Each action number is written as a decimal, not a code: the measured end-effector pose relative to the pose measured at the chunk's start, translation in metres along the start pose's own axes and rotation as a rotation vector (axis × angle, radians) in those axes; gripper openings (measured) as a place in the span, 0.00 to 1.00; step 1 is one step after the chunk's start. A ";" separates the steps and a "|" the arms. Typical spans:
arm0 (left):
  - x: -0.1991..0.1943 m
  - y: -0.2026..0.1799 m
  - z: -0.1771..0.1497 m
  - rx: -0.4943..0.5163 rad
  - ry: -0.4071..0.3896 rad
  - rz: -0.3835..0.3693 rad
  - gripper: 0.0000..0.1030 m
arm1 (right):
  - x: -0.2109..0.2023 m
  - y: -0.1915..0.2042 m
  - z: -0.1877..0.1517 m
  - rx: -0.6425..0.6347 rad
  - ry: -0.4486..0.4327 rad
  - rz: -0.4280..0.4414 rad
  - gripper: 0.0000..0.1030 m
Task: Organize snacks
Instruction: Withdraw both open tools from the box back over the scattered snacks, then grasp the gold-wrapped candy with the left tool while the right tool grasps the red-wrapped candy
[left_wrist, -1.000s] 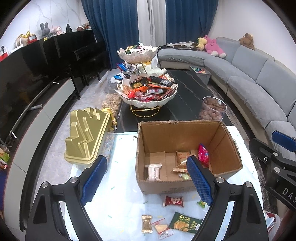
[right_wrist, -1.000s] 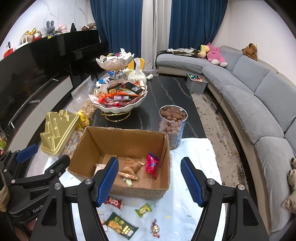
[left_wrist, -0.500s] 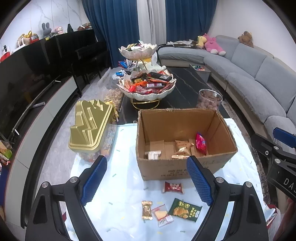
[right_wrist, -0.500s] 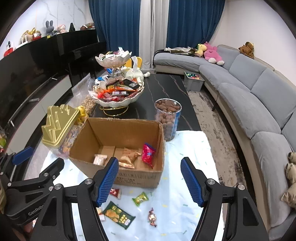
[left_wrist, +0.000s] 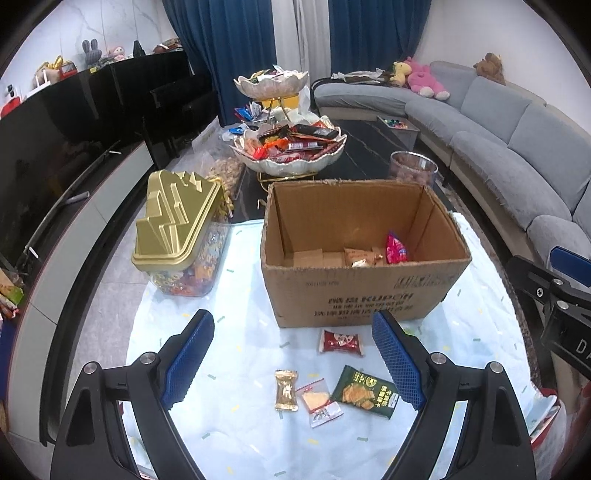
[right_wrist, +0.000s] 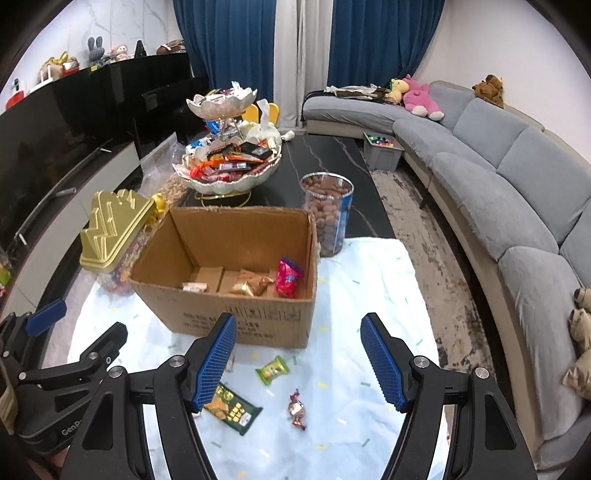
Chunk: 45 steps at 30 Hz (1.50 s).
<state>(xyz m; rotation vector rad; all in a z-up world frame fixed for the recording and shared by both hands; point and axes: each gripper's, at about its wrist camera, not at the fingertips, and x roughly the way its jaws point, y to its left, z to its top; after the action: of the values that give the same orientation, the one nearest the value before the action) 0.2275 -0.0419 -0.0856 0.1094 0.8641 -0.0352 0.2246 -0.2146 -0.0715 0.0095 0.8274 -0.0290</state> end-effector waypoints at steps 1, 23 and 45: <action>0.001 0.000 -0.002 0.001 0.002 0.000 0.85 | 0.001 -0.001 -0.003 0.003 0.004 -0.001 0.68; 0.041 0.012 -0.060 -0.006 0.046 0.028 0.85 | 0.044 0.004 -0.068 0.062 0.102 -0.037 0.68; 0.088 0.014 -0.111 0.003 0.026 0.042 0.85 | 0.086 0.012 -0.121 0.054 0.061 -0.071 0.68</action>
<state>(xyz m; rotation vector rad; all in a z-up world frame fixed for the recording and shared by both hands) 0.2017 -0.0143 -0.2228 0.1312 0.8875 0.0047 0.1941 -0.2017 -0.2169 0.0316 0.8881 -0.1184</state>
